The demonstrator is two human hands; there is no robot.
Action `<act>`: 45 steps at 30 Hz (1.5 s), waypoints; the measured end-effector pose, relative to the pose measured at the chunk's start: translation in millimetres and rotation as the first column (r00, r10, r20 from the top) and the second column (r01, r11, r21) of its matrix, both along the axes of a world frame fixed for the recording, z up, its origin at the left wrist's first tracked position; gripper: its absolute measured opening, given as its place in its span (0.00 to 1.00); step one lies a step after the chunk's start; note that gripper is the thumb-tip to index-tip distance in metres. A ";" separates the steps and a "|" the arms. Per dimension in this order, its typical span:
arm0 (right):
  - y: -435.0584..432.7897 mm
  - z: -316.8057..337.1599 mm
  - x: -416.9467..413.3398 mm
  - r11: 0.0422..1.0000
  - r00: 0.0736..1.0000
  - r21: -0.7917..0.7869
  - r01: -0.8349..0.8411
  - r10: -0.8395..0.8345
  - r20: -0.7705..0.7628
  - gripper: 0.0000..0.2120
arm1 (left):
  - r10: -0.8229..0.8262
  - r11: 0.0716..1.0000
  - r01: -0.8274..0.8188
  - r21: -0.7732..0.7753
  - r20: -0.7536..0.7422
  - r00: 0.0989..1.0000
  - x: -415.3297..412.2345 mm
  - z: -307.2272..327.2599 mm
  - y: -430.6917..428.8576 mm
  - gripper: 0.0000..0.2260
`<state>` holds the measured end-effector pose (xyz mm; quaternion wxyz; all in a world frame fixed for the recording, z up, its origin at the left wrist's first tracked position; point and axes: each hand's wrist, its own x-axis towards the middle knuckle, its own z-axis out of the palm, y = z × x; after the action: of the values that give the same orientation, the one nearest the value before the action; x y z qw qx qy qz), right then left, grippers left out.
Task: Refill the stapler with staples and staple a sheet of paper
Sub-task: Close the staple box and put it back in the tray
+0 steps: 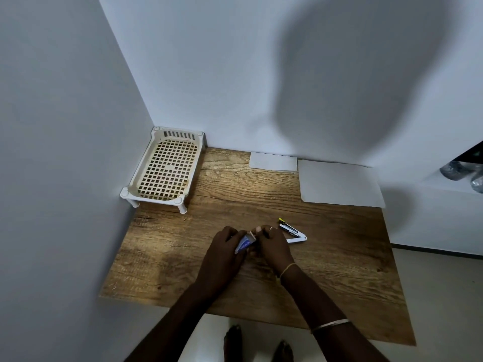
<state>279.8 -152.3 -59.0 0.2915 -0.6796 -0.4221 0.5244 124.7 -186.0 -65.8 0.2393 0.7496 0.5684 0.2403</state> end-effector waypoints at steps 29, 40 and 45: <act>-35.1 -2.9 -4.4 0.920 0.983 0.388 0.058 -0.120 0.136 0.08 | 0.059 0.998 -0.059 -0.021 0.038 0.998 11.8 -2.2 -1.9 0.21; -31.6 -5.6 -0.5 0.890 0.972 0.454 -0.037 -0.073 0.223 0.10 | 0.060 0.998 -0.060 -0.034 -0.015 0.998 13.1 -2.0 -2.1 0.23; -30.4 -6.0 -0.2 0.956 0.993 0.292 0.034 -0.065 0.097 0.15 | 0.062 0.997 -0.063 -0.036 -0.027 0.998 13.6 -3.6 -2.7 0.24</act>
<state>279.6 -182.7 -64.9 0.3783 -0.6665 -0.4922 0.4128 138.3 -188.6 -69.4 0.2380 0.7300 0.5989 0.2276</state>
